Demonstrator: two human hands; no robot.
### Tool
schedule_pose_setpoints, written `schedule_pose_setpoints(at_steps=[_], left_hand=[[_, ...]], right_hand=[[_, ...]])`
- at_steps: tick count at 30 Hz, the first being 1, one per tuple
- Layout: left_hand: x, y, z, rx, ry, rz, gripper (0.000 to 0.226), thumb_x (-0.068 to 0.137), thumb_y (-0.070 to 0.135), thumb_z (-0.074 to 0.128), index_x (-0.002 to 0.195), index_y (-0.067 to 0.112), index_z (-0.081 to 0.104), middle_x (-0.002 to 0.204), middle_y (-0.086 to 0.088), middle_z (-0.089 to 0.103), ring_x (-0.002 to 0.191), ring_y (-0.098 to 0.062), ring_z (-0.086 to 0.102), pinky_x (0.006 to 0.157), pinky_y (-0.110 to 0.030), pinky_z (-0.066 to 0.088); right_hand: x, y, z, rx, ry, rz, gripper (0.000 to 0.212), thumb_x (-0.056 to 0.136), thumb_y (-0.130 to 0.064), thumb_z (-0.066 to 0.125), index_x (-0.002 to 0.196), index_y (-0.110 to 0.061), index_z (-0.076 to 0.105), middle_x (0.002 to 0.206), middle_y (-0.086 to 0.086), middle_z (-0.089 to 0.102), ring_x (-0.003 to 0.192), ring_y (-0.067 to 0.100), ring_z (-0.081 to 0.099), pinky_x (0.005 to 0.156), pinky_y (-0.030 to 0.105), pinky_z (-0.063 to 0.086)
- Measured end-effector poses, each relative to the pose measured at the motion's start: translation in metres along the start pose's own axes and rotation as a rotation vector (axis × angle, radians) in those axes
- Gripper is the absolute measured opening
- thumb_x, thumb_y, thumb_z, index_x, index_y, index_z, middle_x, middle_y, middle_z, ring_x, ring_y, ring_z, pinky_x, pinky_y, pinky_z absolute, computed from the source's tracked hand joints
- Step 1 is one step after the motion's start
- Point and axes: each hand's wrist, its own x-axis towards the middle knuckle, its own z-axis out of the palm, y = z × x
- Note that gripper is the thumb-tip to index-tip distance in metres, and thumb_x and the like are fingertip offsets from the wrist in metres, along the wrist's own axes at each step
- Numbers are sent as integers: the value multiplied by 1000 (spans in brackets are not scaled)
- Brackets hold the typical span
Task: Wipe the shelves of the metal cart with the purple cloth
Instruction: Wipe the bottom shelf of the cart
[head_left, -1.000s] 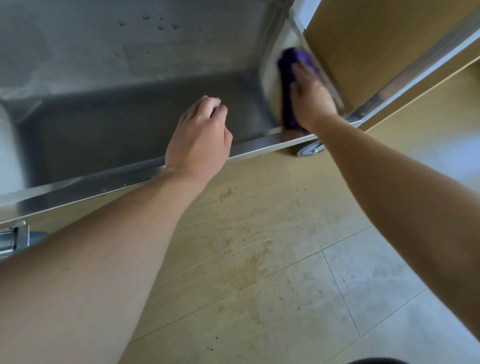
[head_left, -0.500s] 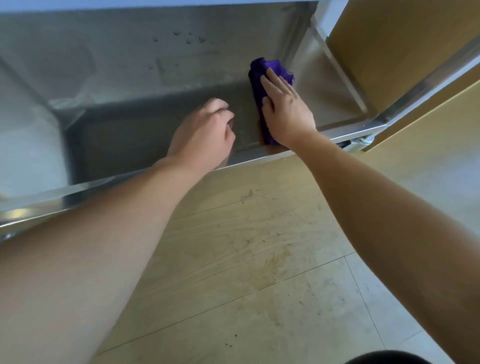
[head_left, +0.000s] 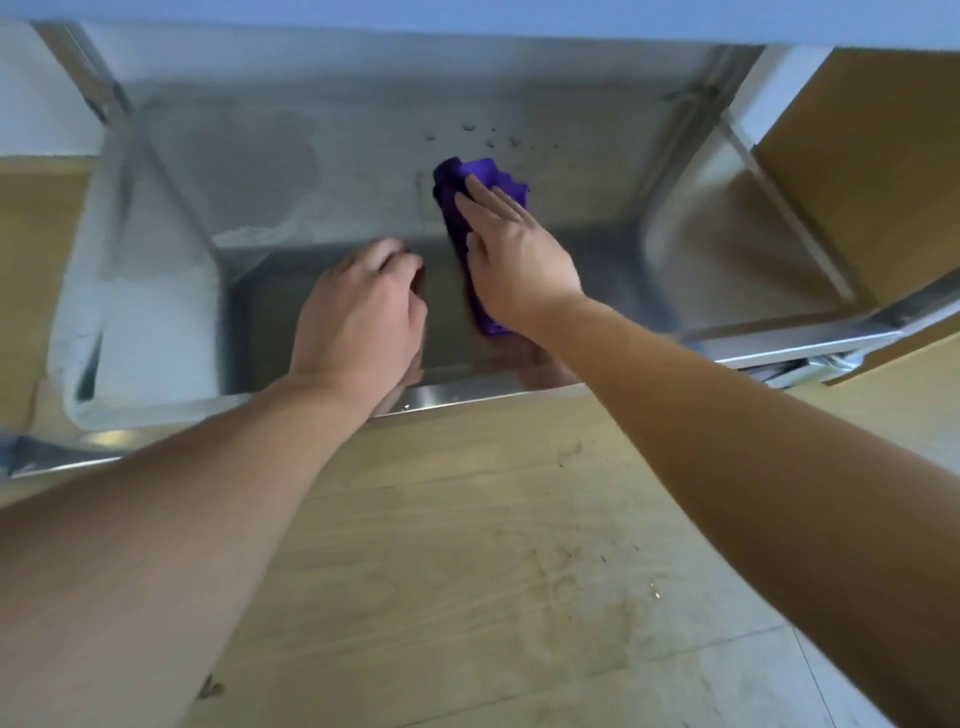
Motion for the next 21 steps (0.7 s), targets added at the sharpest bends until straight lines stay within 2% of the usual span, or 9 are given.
schedule_pose_setpoints(at_steps=[3, 6, 8, 9, 10, 13, 15, 18, 21], left_hand=[[0, -2, 1, -31, 6, 2, 36, 91, 12, 44, 122, 9, 63, 134, -5, 56, 113, -25, 59, 98, -41, 48], [1, 2, 4, -58, 8, -12, 34, 90, 9, 46, 120, 7, 64, 133, -6, 57, 115, -25, 58, 100, -40, 46], [1, 4, 5, -54, 1, -15, 32, 89, 8, 48, 115, 6, 65, 130, -7, 58, 114, -26, 58, 99, -39, 46], [2, 5, 5, -55, -1, -22, 30, 88, 8, 49, 113, 6, 66, 128, -8, 59, 112, -27, 59, 98, -39, 47], [2, 6, 5, -59, -4, -30, 30, 87, 8, 49, 112, 6, 66, 127, -7, 59, 110, -27, 59, 96, -40, 47], [2, 6, 4, -46, -10, -42, 33, 88, 10, 48, 118, 6, 64, 127, -7, 59, 109, -26, 59, 95, -41, 48], [2, 5, 4, -30, -8, -53, 33, 90, 13, 46, 118, 6, 63, 129, -7, 57, 113, -24, 57, 99, -39, 46], [0, 4, 6, -5, 9, -116, 33, 90, 17, 44, 116, 4, 60, 133, -11, 53, 122, -25, 52, 105, -38, 39], [0, 7, 7, 2, -6, -135, 35, 93, 18, 39, 118, 1, 57, 137, -15, 50, 129, -26, 47, 110, -38, 35]], right_hand=[[5, 35, -13, 30, 56, 35, 45, 97, -14, 39, 142, -18, 43, 155, -2, 32, 142, 17, 30, 114, 26, 24], [17, 74, -21, -46, 82, 330, 46, 96, -12, 36, 142, -12, 41, 157, 5, 27, 144, 23, 25, 116, 29, 22], [29, 67, -16, -80, 69, 520, 52, 94, -13, 33, 146, -13, 32, 160, 4, 18, 146, 24, 18, 119, 34, 18], [34, 53, -11, -87, 71, 522, 54, 93, -14, 34, 147, -13, 29, 160, 5, 17, 146, 26, 18, 119, 35, 18], [37, 38, -5, -83, 79, 447, 56, 92, -14, 35, 148, -13, 29, 159, 5, 19, 144, 26, 21, 118, 34, 19], [37, 1, 7, -8, -5, 39, 50, 97, -13, 38, 147, -16, 35, 157, 0, 26, 143, 20, 27, 115, 27, 22], [36, 5, -1, 48, -61, -67, 47, 100, -16, 36, 147, -21, 36, 157, -7, 26, 143, 14, 28, 112, 23, 23], [38, 40, -11, -14, -49, 18, 46, 101, -18, 34, 147, -18, 34, 159, -1, 22, 143, 19, 29, 112, 22, 21], [45, 68, -15, -87, 23, 382, 52, 99, -20, 30, 149, -8, 23, 161, 9, 7, 146, 28, 19, 116, 33, 20]])
